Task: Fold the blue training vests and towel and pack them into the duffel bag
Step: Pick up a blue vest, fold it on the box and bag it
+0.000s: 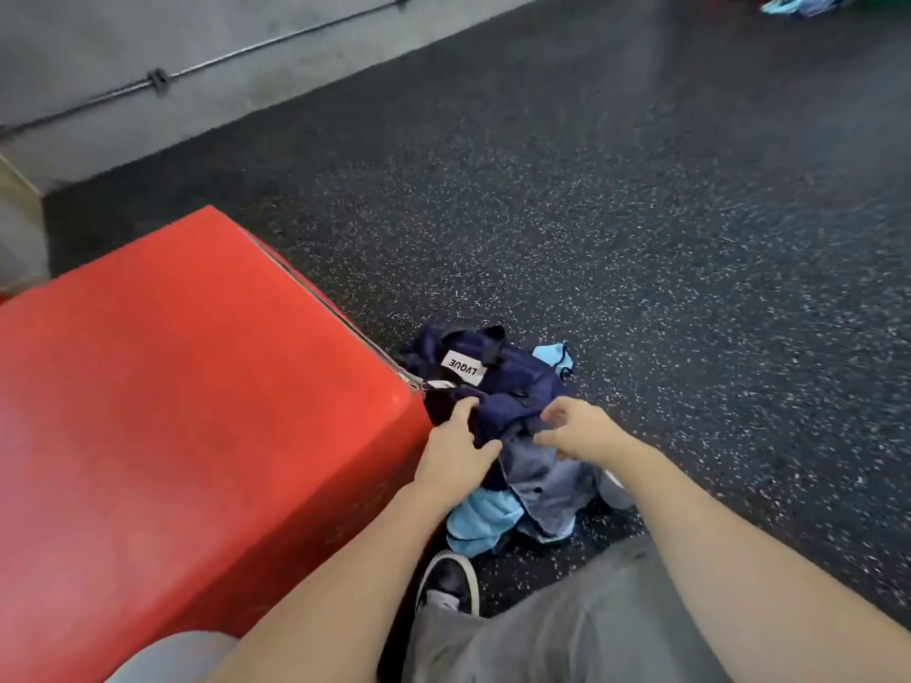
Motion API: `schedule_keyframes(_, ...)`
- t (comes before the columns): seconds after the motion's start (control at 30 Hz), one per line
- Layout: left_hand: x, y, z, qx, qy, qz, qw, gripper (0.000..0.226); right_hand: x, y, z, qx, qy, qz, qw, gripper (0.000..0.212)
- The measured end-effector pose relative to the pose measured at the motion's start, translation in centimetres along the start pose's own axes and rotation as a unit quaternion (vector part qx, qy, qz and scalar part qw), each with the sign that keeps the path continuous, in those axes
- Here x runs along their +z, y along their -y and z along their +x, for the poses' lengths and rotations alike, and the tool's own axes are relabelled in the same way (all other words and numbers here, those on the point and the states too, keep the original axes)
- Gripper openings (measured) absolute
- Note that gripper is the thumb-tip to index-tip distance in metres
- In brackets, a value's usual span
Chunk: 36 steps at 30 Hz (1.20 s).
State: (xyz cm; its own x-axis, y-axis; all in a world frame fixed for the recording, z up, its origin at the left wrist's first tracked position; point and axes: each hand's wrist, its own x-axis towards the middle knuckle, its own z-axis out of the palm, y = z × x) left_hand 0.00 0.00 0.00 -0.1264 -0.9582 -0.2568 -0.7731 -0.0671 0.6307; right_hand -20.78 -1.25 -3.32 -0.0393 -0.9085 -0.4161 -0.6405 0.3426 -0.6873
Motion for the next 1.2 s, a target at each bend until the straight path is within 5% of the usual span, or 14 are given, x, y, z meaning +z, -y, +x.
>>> schedule_keyframes(0.27, 3.7, 0.7, 6.2, -0.062, 0.002, 0.007, 0.998, 0.083, 1.3, -1.4, 4.2, -0.006, 0.004, 0.026, 1.000, 0.060)
schedule_keyframes(0.5, 5.7, 2.5, 9.3, -0.117, 0.011, -0.058, 0.991, 0.054, 1.7, -2.4, 7.6, 0.007, 0.057, 0.023, 0.998, 0.078)
schedule_keyframes(0.63, 5.5, 2.9, 9.7, -0.092, -0.046, -0.065, 0.993, 0.025, 1.7, -3.0, 8.6, 0.000, 0.055, 0.006, 0.998, 0.060)
schedule_keyframes(0.8, 4.4, 1.7, 9.4, -0.065, -0.126, -0.099, 0.985, 0.021, 0.6, -1.8, 8.1, 0.001, 0.000, 0.109, 0.994, 0.029)
schedule_keyframes(1.2, -6.3, -9.4, 10.1, 0.094, -0.234, -0.141, 0.957, 0.017, -7.0, 7.5, 4.9, -0.132, -0.186, 0.161, 0.960, 0.020)
